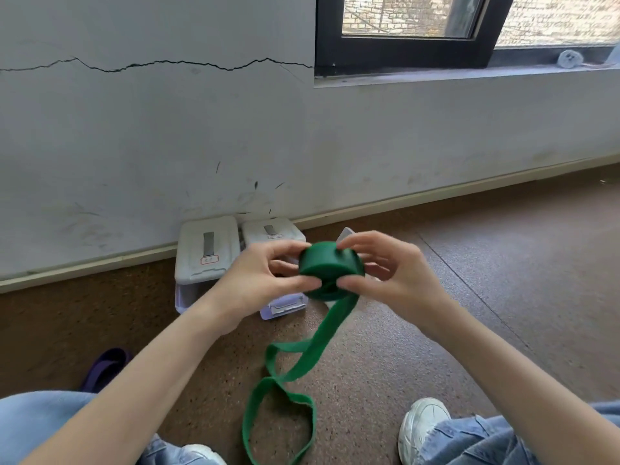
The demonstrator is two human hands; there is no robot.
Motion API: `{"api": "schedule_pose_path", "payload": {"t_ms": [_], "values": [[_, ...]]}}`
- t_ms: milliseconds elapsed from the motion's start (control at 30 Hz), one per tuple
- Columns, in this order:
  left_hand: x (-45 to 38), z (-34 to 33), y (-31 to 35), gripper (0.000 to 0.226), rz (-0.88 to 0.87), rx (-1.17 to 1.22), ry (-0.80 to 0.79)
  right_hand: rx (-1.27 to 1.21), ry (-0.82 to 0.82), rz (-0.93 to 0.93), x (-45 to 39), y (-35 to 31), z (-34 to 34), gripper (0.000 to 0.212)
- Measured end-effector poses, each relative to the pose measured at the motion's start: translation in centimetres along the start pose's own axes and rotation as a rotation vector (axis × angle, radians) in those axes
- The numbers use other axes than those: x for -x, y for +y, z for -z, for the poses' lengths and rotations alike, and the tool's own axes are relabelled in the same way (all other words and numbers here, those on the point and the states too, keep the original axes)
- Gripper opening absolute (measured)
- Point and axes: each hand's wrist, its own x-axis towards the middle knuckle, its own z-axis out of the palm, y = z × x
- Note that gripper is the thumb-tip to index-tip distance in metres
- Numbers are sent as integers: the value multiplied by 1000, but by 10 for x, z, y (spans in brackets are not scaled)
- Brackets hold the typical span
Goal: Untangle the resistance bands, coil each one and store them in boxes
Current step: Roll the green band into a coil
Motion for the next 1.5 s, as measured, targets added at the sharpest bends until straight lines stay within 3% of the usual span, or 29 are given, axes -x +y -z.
{"api": "schedule_pose_path", "payload": {"t_ms": [100, 233, 333, 467, 533, 600, 667, 800, 900, 1067, 1167, 1300, 1500], "values": [[-2, 4, 7, 41, 20, 409, 100, -372, 131, -16, -1, -3, 1, 39], [-6, -10, 7, 38, 66, 721, 171, -323, 172, 6, 1, -4, -15, 37], [-3, -19, -1, 35, 96, 664, 125, -257, 206, -24, 3, 1, -17, 32], [-4, -9, -7, 38, 123, 204, 40, -114, 164, 12, 3, 4, -6, 29], [-6, -3, -6, 52, 90, 60, -21, 13, 117, 46, 2, 3, -5, 33], [-5, -4, -5, 51, 51, -27, -64, 68, 78, 73, 3, 3, -8, 35], [-3, -6, -5, 45, 39, -17, -46, 1, 65, 72, 3, 2, -10, 35], [-2, 0, -2, 50, 53, 228, 55, -263, 117, -10, 1, 2, -5, 42], [-5, 3, 2, 50, 50, 524, 112, -287, 103, -23, 2, 3, -10, 44], [-4, -15, -4, 47, 96, 692, 125, -315, 179, -12, 2, 4, -16, 35], [-1, -15, -8, 50, 134, 550, 62, -278, 168, -21, 4, 6, -9, 28], [3, -1, 0, 39, 196, 262, -194, -205, 65, 11, 2, 4, -2, 28], [0, -4, 2, 39, 122, 174, -69, -97, 30, 36, -1, 1, -4, 33]]}}
